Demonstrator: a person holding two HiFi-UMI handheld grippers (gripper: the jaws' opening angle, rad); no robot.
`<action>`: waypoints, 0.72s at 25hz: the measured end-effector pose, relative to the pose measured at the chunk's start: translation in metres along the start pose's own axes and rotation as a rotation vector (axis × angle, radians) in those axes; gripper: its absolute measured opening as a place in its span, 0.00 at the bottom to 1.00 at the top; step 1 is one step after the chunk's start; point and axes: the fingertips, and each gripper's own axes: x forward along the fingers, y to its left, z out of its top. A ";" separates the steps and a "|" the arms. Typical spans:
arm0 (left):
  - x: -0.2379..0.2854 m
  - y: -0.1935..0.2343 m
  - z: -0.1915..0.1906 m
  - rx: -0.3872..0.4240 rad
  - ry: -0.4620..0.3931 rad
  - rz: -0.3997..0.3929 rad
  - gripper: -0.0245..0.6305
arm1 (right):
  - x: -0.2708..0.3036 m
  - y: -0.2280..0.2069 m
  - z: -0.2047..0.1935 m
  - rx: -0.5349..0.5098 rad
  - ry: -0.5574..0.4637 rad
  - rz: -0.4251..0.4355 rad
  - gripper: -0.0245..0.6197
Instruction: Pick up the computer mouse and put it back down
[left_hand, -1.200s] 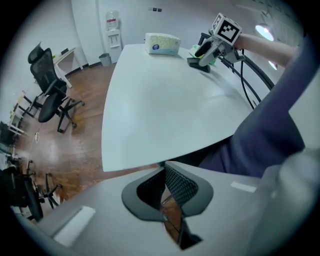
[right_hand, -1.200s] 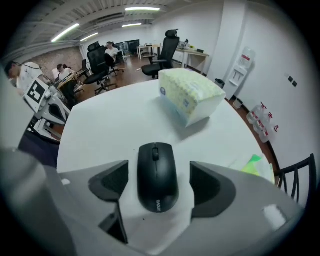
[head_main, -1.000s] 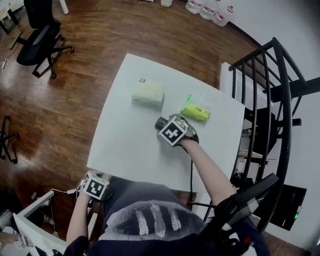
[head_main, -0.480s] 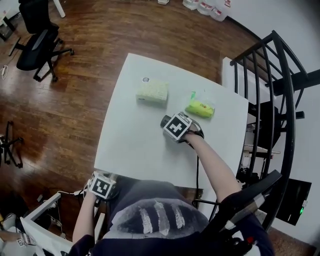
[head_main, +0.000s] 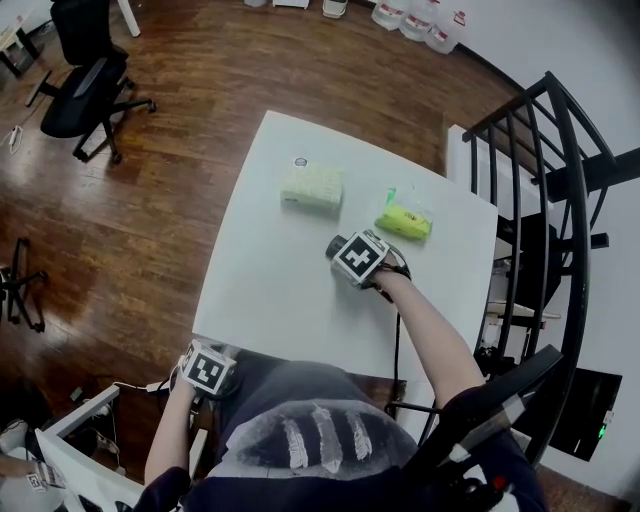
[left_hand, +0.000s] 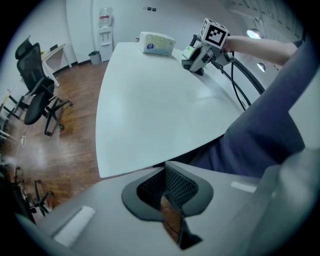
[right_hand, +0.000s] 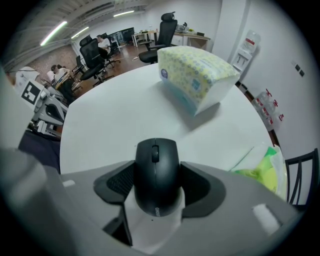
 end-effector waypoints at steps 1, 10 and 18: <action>0.000 -0.001 0.000 0.001 -0.003 -0.002 0.06 | -0.001 0.001 -0.001 0.004 0.001 -0.001 0.49; -0.013 0.007 0.000 0.018 -0.027 0.028 0.06 | -0.026 0.030 -0.008 -0.041 -0.003 0.024 0.49; -0.026 0.011 0.011 0.072 -0.100 0.014 0.06 | -0.097 0.061 0.018 -0.122 -0.071 0.030 0.49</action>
